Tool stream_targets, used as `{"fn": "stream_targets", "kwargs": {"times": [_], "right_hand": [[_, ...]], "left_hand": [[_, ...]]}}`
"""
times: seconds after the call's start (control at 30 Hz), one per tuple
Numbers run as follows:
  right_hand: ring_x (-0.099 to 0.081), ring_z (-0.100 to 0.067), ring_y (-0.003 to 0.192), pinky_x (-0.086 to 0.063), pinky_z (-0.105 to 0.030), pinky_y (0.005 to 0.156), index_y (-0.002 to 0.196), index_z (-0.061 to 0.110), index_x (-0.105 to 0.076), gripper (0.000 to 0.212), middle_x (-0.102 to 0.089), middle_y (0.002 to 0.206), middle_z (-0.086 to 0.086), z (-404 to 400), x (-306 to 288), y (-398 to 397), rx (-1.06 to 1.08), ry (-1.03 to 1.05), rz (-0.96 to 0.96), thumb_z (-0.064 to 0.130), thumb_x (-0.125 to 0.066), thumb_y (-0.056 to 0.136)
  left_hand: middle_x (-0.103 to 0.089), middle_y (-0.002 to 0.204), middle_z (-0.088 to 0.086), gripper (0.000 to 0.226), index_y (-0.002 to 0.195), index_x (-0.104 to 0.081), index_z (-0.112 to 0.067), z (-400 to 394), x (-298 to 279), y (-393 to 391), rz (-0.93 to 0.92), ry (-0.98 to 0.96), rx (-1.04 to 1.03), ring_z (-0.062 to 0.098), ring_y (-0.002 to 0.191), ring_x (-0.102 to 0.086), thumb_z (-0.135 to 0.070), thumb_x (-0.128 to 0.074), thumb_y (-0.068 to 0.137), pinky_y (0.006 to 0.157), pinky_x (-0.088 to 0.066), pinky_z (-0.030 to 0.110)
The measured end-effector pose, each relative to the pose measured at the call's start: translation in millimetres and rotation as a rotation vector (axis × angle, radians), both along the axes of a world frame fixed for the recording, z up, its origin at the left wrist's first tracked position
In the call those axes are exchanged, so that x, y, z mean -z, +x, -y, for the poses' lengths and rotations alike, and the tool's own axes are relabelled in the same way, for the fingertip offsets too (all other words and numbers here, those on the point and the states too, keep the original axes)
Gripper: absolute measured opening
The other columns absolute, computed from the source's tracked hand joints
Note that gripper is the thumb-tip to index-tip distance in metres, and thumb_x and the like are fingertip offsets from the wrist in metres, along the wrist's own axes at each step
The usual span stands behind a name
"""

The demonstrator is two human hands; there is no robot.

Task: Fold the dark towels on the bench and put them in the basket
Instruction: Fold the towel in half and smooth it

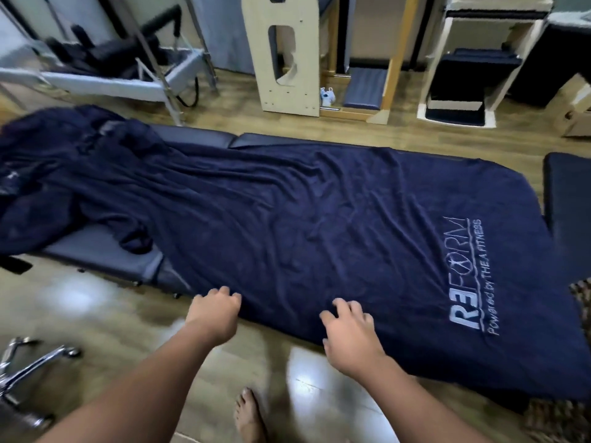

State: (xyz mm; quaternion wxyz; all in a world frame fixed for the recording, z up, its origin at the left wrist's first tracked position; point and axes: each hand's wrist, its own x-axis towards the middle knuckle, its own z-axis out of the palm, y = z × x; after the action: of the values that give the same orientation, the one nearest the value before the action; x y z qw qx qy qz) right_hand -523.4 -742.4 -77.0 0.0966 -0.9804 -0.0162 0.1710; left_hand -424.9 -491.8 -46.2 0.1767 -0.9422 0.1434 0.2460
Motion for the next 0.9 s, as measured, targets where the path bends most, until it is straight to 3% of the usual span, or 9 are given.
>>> {"fn": "stream_targets", "kwargs": {"times": [0.27,0.37,0.43,0.5,0.57,0.63,0.7,0.8,0.9], "right_hand": [[-0.039,-0.023,0.121,-0.039,-0.038,0.097,0.135,0.03,-0.051,0.042,-0.041,0.135,0.005,-86,4,55,0.016,0.091,0.018,0.036,-0.061,0.095],[-0.053,-0.02,0.091,-0.045,-0.035,0.07,0.105,0.032,-0.066,0.047,-0.052,0.104,0.007,-131,9,76,-0.013,0.042,0.1,0.045,-0.088,0.066],[-0.053,-0.019,0.076,-0.043,-0.034,0.059,0.088,0.03,-0.068,0.053,-0.054,0.087,0.007,-158,12,90,-0.009,-0.046,0.109,0.05,-0.095,0.047],[-0.051,-0.021,0.073,-0.042,-0.036,0.059,0.08,0.027,-0.066,0.051,-0.053,0.081,0.004,-182,15,105,0.014,-0.099,0.112,0.051,-0.095,0.047],[-0.05,-0.022,0.069,-0.037,-0.036,0.057,0.073,0.024,-0.063,0.047,-0.051,0.076,0.003,-199,15,117,0.056,-0.128,0.105,0.046,-0.096,0.047],[-0.051,-0.022,0.067,-0.032,-0.035,0.057,0.068,0.025,-0.061,0.035,-0.051,0.074,0.004,-209,11,126,0.056,-0.136,0.092,0.038,-0.091,0.056],[-0.057,-0.025,0.077,-0.034,-0.037,0.063,0.073,0.024,-0.062,0.019,-0.055,0.081,0.004,-217,2,132,0.015,-0.083,0.032,0.042,-0.065,0.078],[-0.061,-0.026,0.096,-0.04,-0.036,0.074,0.085,0.024,-0.06,0.037,-0.063,0.098,0.001,-219,-10,141,0.079,-0.008,-0.131,0.054,-0.039,0.094],[-0.057,-0.025,0.109,-0.046,-0.036,0.085,0.104,0.023,-0.061,0.037,-0.058,0.112,0.0,-215,-13,154,0.042,-0.07,-0.084,0.055,-0.043,0.096]], "left_hand": [[-0.038,0.131,0.008,0.058,0.138,-0.036,-0.02,-95,16,59,0.214,0.028,-0.055,0.028,0.119,-0.044,-0.012,-0.059,0.085,0.088,-0.042,0.038],[-0.039,0.139,0.012,0.063,0.136,-0.043,-0.019,-126,26,88,0.254,-0.059,0.049,0.032,0.124,-0.043,-0.008,-0.064,0.078,0.099,-0.041,0.045],[-0.045,0.14,0.009,0.054,0.128,-0.055,-0.02,-144,32,109,0.223,-0.141,0.185,0.031,0.132,-0.042,-0.01,-0.069,0.076,0.11,-0.034,0.052],[-0.054,0.129,0.003,0.036,0.113,-0.065,-0.022,-162,35,131,0.202,-0.242,0.331,0.026,0.129,-0.048,-0.016,-0.072,0.078,0.117,-0.026,0.056],[-0.058,0.117,-0.001,0.022,0.11,-0.061,-0.023,-172,28,145,0.129,-0.28,0.371,0.023,0.118,-0.055,-0.019,-0.062,0.088,0.119,-0.021,0.051],[-0.064,0.115,0.005,0.022,0.114,-0.052,-0.019,-172,15,154,0.021,-0.263,0.323,0.029,0.111,-0.062,-0.017,-0.05,0.093,0.104,-0.034,0.043],[-0.068,0.116,0.013,0.022,0.113,-0.055,-0.016,-173,4,161,-0.165,-0.273,0.213,0.036,0.108,-0.064,-0.024,-0.05,0.093,0.084,-0.042,0.039],[-0.073,0.097,0.007,0.039,0.099,-0.063,-0.016,-182,-3,169,-0.525,-0.348,-0.059,0.028,0.089,-0.069,-0.054,-0.057,0.091,0.077,-0.051,0.035],[-0.064,0.094,0.003,0.033,0.093,-0.058,-0.015,-188,-1,180,-0.469,-0.42,-0.043,0.025,0.084,-0.063,-0.047,-0.054,0.098,0.072,-0.048,0.035]]}}
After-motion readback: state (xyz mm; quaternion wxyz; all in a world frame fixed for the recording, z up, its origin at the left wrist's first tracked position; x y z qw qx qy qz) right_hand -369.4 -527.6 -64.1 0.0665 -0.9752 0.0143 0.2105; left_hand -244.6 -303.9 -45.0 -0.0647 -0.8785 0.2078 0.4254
